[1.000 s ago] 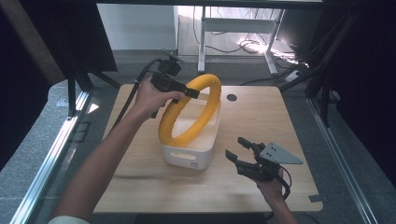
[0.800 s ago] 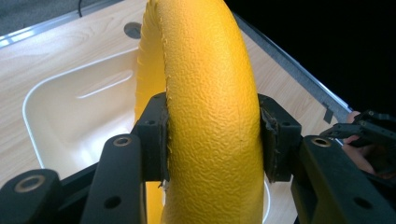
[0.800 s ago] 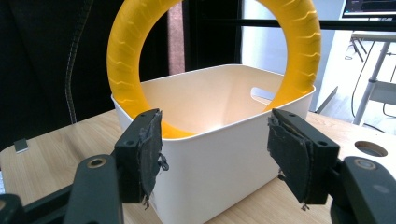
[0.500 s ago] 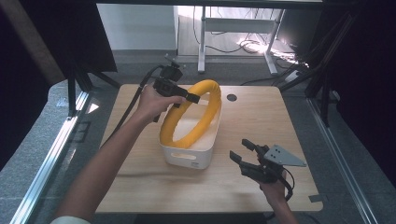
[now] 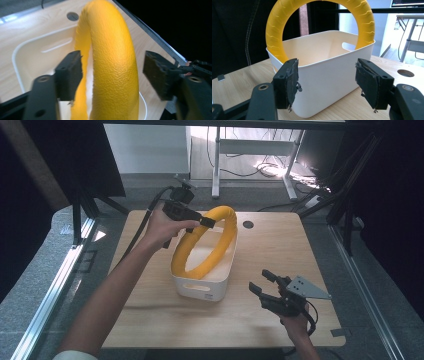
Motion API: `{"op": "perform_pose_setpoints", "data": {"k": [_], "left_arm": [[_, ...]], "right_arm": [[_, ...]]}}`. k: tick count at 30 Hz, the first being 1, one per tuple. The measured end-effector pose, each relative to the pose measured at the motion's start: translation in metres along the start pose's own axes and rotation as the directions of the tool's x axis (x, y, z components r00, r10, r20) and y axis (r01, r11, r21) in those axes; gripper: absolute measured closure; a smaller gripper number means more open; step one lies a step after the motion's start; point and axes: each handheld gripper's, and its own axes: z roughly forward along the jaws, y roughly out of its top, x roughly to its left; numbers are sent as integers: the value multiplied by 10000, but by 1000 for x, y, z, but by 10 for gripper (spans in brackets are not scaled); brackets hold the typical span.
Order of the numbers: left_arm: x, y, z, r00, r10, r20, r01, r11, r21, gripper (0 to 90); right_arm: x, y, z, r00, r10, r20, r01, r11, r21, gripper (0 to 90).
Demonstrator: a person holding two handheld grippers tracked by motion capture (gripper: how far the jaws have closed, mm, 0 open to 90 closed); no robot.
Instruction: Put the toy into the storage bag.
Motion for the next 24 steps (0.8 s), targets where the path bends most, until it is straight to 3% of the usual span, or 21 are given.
{"op": "perform_pose_setpoints", "data": {"k": [5,8,12,16,24], "left_arm": [[-1,-2,-16,9997,146,-210,-156,9987,-482,256],[1,-10,-32,9994,190,-300,-217,9955,-921,293],[4,-19,-38,9997,40,-235,-68,9927,-1207,354],[10,-31,-47,9998,-95,-189,61,9849,-1730,425],[19,-61,-63,9976,-210,-659,69,9785,-2063,457]], "right_arm": [[-4,-1,1,9999,118,9,-118,9999,-22,354],[-6,-2,2,9999,129,13,-129,9999,4,353],[-6,-2,2,9999,99,40,-99,10000,14,352],[-8,-3,2,9999,106,71,-106,9999,27,352],[-13,-5,2,9997,71,219,-75,9998,165,351]]}}
